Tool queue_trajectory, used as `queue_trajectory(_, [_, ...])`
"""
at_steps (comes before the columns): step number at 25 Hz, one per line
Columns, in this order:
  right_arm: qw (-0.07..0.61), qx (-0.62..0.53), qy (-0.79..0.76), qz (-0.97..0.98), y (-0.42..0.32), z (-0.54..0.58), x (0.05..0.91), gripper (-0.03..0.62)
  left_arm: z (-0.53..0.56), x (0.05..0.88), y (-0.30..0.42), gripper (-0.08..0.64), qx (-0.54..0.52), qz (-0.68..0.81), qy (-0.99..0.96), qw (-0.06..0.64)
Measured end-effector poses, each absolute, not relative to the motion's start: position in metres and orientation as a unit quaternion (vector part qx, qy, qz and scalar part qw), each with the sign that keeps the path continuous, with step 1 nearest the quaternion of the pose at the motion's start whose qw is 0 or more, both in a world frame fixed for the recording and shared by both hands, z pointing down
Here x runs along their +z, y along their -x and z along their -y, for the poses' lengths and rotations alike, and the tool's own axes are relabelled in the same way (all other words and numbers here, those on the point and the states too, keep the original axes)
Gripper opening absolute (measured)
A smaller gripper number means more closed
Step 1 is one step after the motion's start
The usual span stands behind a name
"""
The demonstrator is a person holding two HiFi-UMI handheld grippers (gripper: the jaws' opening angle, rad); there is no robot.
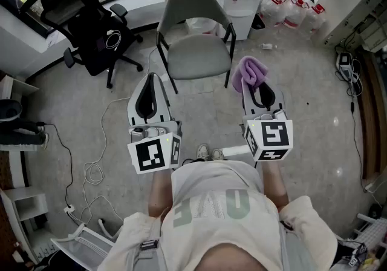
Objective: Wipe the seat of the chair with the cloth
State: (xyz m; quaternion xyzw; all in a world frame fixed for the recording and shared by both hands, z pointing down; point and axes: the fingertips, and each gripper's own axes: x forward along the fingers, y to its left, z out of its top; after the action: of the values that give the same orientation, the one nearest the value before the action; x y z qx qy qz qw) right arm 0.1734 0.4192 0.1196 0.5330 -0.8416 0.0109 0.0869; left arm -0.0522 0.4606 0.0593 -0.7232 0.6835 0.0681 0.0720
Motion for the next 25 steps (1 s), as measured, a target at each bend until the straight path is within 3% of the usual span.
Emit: queue_trajectory(25, [0.068, 0.009, -0.532, 0.844, -0.134, -0.410, 0.125, 0.095, -0.439, 0.070, 0.088, 0.012, 0.076, -0.670, 0.735, 0.076])
